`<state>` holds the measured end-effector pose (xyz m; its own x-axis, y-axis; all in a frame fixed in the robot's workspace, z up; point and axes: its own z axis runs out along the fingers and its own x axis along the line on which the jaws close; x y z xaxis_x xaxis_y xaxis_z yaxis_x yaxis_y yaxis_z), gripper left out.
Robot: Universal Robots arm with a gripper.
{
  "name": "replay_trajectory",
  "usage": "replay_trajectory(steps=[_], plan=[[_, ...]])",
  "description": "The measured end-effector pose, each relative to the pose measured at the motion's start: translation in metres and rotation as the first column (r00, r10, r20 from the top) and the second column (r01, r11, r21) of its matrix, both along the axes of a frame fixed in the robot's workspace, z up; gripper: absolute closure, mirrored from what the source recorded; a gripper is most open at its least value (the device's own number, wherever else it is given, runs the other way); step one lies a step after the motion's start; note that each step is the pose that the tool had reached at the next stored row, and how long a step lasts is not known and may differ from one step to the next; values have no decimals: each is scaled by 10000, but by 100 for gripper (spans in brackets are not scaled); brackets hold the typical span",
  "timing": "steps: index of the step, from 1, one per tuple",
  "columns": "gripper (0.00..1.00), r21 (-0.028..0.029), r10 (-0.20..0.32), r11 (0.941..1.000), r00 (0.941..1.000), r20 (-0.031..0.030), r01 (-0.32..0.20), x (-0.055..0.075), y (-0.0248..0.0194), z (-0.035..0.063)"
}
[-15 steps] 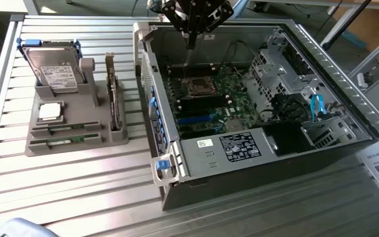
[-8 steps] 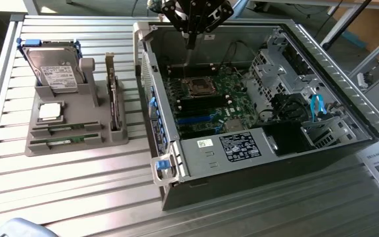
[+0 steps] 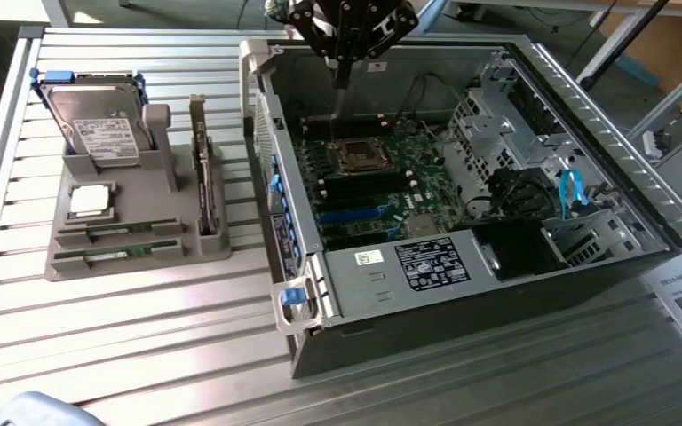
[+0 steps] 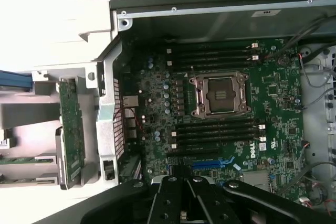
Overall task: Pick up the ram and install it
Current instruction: 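Reach for the ram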
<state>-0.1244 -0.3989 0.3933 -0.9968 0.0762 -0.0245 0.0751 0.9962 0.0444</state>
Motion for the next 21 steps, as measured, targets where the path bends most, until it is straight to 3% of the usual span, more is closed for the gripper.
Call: replay_trajectory(steps=[21], plan=[[90,0,1,10000,10000,0,-1,-220,0,0]])
